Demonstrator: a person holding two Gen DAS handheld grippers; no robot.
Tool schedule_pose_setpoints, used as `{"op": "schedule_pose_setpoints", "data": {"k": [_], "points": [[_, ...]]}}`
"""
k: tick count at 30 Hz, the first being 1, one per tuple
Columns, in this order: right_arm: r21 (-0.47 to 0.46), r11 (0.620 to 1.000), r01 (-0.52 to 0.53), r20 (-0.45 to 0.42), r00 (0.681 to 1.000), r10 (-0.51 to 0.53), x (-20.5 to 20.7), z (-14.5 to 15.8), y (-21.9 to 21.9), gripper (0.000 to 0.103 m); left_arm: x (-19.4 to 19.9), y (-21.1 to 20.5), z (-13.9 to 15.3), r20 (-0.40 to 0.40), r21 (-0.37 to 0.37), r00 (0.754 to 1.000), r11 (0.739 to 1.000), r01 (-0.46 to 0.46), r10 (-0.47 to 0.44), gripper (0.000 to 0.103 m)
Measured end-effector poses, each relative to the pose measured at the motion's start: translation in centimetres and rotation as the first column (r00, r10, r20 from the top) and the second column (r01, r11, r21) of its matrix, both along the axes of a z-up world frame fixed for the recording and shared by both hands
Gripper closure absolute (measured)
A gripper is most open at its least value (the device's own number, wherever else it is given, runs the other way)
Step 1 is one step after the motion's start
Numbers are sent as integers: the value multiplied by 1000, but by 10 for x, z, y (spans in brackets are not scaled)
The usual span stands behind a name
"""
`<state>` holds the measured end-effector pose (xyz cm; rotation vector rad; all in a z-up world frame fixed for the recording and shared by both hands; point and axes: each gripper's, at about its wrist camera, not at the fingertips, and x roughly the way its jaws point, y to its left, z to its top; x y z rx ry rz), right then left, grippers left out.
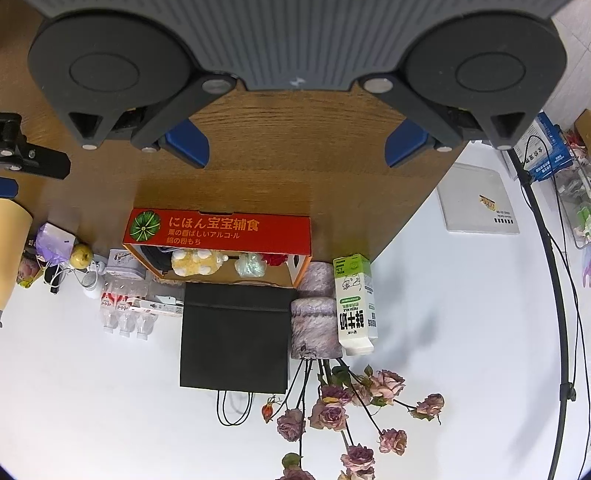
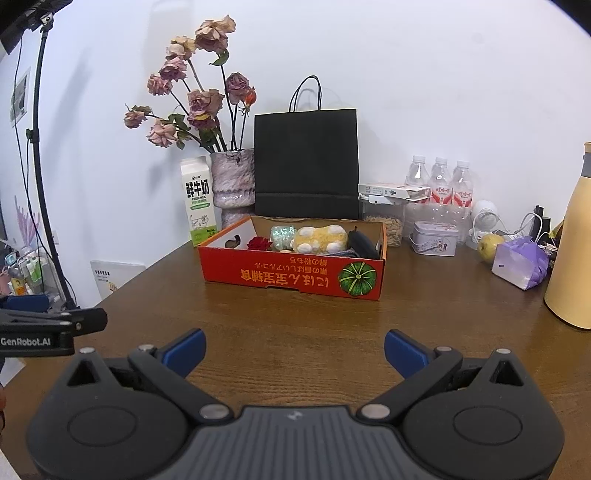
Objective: Organize objects
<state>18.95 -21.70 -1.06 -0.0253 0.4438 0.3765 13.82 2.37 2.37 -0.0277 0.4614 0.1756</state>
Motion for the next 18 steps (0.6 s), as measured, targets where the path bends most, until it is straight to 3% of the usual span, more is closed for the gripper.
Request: {"op": "schedule_pose_setpoints", "data": {"k": [18], "points": [[-2,1000,-2,1,1000,2,-5,0,-1,0,-4,1,0,1,-1,1000,1000,0,0,0]]}}
